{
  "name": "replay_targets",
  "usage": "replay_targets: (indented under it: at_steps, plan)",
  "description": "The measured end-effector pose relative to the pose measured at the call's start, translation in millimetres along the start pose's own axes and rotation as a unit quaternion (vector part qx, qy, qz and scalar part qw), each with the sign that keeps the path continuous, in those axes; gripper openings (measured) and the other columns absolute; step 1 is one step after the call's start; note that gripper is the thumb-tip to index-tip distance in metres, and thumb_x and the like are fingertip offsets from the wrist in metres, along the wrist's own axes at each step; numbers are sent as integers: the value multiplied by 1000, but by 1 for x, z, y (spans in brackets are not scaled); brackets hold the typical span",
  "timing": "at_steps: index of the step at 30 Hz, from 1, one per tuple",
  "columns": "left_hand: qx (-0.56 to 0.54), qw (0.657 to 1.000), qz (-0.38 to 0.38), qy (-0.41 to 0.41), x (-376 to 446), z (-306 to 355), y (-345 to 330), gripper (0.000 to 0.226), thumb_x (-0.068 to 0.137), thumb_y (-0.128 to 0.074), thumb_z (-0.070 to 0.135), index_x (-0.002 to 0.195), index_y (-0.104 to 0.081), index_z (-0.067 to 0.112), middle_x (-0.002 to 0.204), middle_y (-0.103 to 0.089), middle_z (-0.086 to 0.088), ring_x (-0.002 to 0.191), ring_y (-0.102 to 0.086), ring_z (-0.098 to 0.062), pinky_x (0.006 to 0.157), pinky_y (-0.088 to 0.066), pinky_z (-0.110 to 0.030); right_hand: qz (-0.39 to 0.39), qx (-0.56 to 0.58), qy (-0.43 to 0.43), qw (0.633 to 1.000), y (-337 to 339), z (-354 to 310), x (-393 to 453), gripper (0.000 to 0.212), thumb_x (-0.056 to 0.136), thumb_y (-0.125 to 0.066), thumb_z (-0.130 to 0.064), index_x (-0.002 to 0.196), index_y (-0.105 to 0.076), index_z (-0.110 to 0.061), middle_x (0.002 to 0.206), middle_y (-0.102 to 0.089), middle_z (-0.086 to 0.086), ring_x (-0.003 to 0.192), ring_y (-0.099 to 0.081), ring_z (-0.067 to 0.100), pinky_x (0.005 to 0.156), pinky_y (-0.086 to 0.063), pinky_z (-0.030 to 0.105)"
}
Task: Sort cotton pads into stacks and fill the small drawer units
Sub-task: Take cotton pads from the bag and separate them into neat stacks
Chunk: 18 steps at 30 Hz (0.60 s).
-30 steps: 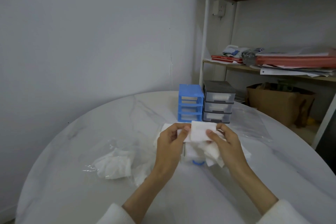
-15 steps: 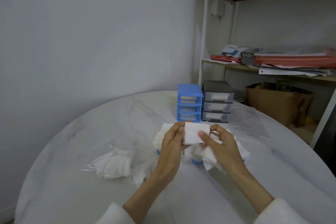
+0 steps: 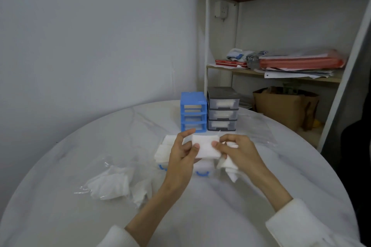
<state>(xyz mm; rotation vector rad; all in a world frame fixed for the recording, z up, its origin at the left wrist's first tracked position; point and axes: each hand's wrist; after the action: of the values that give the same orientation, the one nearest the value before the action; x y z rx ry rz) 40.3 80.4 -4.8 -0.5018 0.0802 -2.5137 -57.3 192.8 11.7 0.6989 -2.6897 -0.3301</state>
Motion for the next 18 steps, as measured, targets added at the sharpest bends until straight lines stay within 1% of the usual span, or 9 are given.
replay_targets:
  at_steps: [2,4,6,8,9,11,14,16,18]
  plan:
    - [7,1000,-7,3,1,-2,-8,31,96,-43,-3,113,-52,20,83,-66,-5,83,-65,-9,70,-53,-18,3,-5,-11,1000,15,0,4,11,80,-73,-23,73,-65,-19,50,-56,-14,59,-54,5,49,-39,6]
    - [5,1000,-9,6,3,-4,-16,30,95,-42,-6,113,-53,15,79,-68,2,80,-66,-4,70,-52,-16,7,-5,-28,1000,28,2,6,12,82,-70,-23,75,-64,-18,57,-55,-9,60,-53,8,48,-39,7]
    - [-5,1000,-12,9,4,-4,-21,31,94,-40,-11,109,-54,12,85,-69,-1,78,-67,-4,71,-52,-16,24,-11,-40,999,40,5,9,25,87,-65,-22,63,-59,-18,58,-54,-5,56,-48,9,45,-36,9]
    - [18,1000,-10,-2,4,-4,-24,34,91,-40,-15,103,-56,12,93,-69,-4,81,-68,-7,75,-52,-17,44,-25,-56,997,54,9,10,40,90,-61,-19,51,-54,-17,55,-53,-2,52,-45,10,44,-34,12]
    - [45,999,-3,-17,4,-4,-25,36,89,-41,-16,99,-58,13,95,-69,-4,83,-67,-7,77,-52,-17,51,-31,-66,996,61,11,9,41,91,-60,-19,50,-53,-15,56,-54,0,52,-45,11,44,-35,13]
    - [123,991,11,-57,4,-4,-26,40,87,-42,-17,93,-61,18,97,-68,0,86,-64,-3,79,-50,-16,53,-47,-84,994,73,16,9,42,91,-59,-20,50,-53,-13,61,-56,4,54,-47,13,45,-37,12]
    - [225,970,-3,-91,2,-5,-32,44,90,-40,-12,89,-61,26,97,-65,12,92,-59,3,78,-44,-8,11,-99,-96,990,81,23,7,45,92,-57,-20,48,-49,-14,60,-55,2,54,-46,12,43,-34,8]
    - [285,952,-22,-109,1,-6,-37,40,93,-40,-6,94,-61,28,99,-63,16,96,-58,-1,79,-42,-7,-22,-125,-99,987,81,24,8,43,93,-56,-21,52,-49,-11,61,-54,2,56,-46,12,46,-35,9]
    - [342,928,-50,-141,0,-9,-41,33,95,-41,2,106,-63,24,110,-63,12,104,-56,-5,87,-40,-10,-38,-146,-100,983,80,24,10,33,93,-55,-23,63,-58,-8,69,-58,2,60,-49,12,52,-38,14]
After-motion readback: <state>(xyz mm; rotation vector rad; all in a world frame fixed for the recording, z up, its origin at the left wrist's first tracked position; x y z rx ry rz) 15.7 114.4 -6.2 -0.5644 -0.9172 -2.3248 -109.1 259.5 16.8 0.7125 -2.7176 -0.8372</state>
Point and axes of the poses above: each hand's wrist, its own x-axis towards the middle knuckle, its own y-axis out of the back of the hand, z = x × y
